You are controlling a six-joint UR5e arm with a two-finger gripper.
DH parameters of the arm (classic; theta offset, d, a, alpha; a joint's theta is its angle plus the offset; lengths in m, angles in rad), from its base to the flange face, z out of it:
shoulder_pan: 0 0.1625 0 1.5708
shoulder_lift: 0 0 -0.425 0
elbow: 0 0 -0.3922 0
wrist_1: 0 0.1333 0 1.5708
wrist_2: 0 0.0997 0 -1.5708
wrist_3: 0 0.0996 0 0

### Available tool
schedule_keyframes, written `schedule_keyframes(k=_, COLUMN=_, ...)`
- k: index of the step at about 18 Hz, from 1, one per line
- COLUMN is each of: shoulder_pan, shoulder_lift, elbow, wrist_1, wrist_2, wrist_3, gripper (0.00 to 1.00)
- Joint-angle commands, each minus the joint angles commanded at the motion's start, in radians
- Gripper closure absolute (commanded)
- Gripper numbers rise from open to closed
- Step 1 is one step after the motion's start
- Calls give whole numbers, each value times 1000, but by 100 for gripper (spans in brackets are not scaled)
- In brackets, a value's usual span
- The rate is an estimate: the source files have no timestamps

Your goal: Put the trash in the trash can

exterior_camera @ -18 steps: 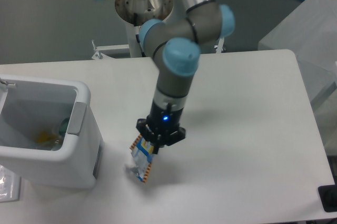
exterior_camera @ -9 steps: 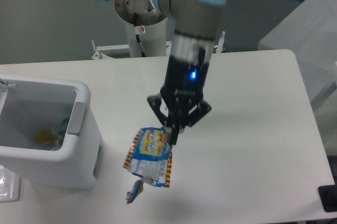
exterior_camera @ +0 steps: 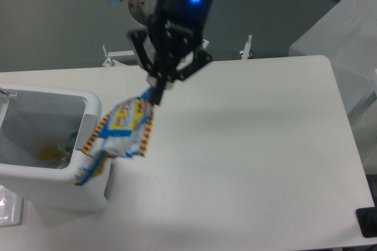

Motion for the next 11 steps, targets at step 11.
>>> schedule_keyframes(k=11, shoulder_pan=-169, shoulder_lift=-28, elbow=-69, wrist_1=8, wrist_2=0, wrist_3=503, gripper=100)
